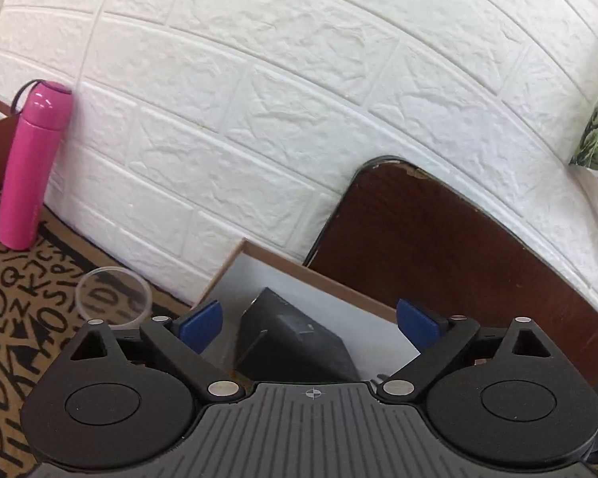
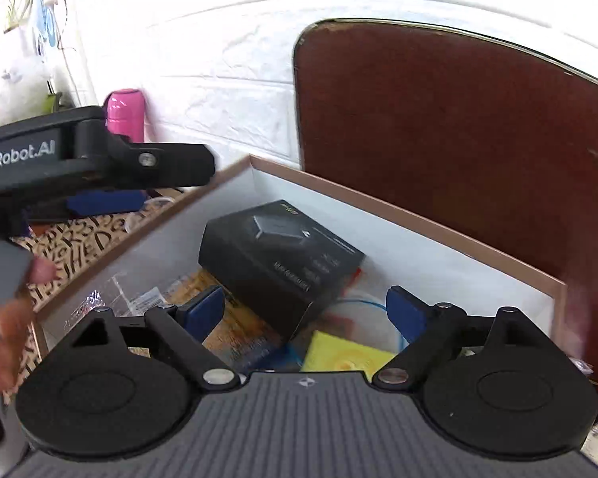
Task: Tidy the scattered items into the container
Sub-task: 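Open the left tool to release the charger box and withdraw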
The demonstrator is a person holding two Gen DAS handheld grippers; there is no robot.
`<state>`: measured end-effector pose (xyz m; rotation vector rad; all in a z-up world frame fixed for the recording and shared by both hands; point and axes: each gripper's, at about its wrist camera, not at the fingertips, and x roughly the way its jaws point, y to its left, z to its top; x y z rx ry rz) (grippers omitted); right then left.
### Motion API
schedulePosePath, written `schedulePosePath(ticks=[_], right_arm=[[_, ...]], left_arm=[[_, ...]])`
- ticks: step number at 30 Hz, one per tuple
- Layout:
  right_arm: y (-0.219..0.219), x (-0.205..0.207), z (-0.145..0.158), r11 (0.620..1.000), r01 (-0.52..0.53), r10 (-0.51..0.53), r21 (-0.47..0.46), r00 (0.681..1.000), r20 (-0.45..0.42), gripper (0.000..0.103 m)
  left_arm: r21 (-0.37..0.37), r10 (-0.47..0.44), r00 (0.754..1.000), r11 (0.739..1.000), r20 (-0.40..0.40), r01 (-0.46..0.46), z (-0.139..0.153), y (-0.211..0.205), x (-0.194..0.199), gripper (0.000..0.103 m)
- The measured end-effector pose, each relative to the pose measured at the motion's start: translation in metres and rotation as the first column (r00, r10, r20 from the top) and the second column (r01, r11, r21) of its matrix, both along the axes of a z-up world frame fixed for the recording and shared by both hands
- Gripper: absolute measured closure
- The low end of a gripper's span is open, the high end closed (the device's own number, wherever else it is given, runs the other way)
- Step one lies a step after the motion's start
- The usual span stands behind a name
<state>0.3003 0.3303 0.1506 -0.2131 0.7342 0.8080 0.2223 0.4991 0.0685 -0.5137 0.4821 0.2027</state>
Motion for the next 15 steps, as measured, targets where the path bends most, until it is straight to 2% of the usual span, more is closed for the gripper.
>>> schedulePosePath(ticks=[4,10,15], right_arm=[[-0.015,-0.01,0.005,1.0,0.003,-0.003,0.009,1.0,-0.018,0.011],[-0.046,-0.044,0.033,0.999,0.016,-0.018,0.038,0.999,0.034,0.003],[-0.076,-0.086,0.054,1.0,0.003,-0.005,0.029,0.996,0.089,0.001]], left_arm=[[-0.016,-0.057,0.998,0.998,-0.013,0.056,-0.002,-0.015,-0.011,0.003],[0.022,-0.151,0.988,0.988,-0.007,0.151,0.01,-0.062,-0.048,0.003],[0.043,-0.177,0.983,0.983,0.038,0.176,0.023,-0.103,-0.09,0.002]])
